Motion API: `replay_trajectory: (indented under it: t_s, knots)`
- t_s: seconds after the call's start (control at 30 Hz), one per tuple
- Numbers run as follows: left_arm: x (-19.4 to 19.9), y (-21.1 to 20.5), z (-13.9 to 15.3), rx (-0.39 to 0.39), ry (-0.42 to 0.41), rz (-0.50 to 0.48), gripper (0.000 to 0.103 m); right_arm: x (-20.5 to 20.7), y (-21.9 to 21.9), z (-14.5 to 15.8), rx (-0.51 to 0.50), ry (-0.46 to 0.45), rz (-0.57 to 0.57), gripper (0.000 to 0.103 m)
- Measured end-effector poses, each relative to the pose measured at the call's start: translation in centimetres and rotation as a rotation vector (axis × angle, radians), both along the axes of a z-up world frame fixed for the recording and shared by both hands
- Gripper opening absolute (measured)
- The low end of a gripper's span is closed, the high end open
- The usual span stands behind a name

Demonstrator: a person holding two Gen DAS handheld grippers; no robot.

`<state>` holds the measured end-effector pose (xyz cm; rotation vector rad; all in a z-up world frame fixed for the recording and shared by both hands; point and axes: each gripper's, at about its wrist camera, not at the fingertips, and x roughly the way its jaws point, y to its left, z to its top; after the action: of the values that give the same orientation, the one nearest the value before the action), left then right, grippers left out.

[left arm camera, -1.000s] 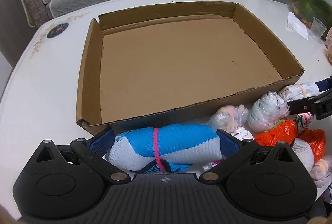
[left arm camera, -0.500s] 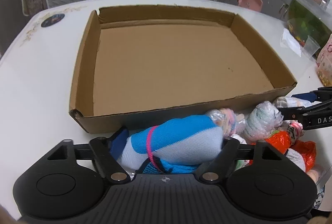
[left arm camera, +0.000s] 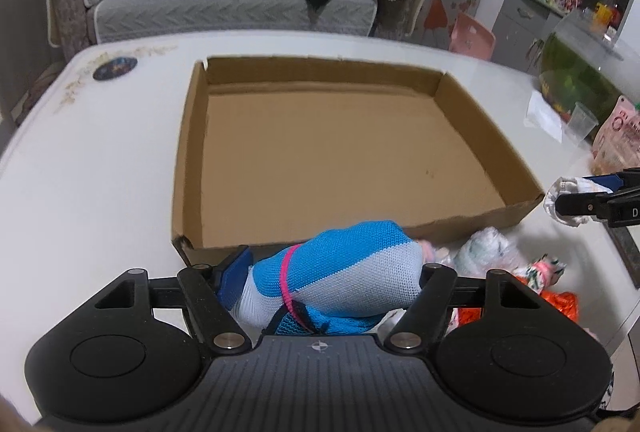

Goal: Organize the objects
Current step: 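Carry both socks into the cardboard tray and open both tools to release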

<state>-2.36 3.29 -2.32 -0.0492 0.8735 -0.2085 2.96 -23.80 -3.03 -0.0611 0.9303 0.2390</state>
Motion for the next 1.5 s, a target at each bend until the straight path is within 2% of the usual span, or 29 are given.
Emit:
replay_trajectory:
  t_s: [0.3, 0.47, 0.63, 0.77, 0.9, 1.03, 1.23, 1.5]
  knots:
    - [-0.4, 1.3, 4.2, 0.018, -0.092, 0.019, 0.075, 1.3, -0.8, 3.1, 0.02, -0.101, 0.04, 0.074]
    - [0.9, 1.9, 6.9, 0.072, -0.14, 0.028, 0.075, 2.4, -0.7, 4.6, 0.028, -0.148, 0.089, 0.074]
    - [4.1, 1.0, 10.3, 0.158, -0.224, 0.001, 0.075, 4.7, 1.2, 6.8, 0.023, -0.227, 0.171, 0.074]
    - [7.9, -0.5, 11.2, 0.217, -0.27, -0.05, 0.075, 7.3, 3.6, 8.2, 0.053, -0.265, 0.263, 0.074]
    - [11.8, -2.1, 9.1, 0.304, -0.29, -0.133, 0.075, 10.1, 7.4, 7.3, 0.019, -0.303, 0.387, 0.074]
    - [15.0, -2.9, 4.7, 0.395, -0.235, -0.19, 0.075, 13.2, 10.5, 3.2, -0.049, -0.262, 0.472, 0.074]
    - [18.5, -2.4, -0.5, 0.402, -0.14, -0.209, 0.075, 16.8, 13.9, -2.8, -0.127, -0.182, 0.529, 0.074]
    - [20.2, -1.5, -3.5, 0.416, -0.063, -0.225, 0.075, 19.1, 16.2, -5.5, -0.186, -0.126, 0.568, 0.074]
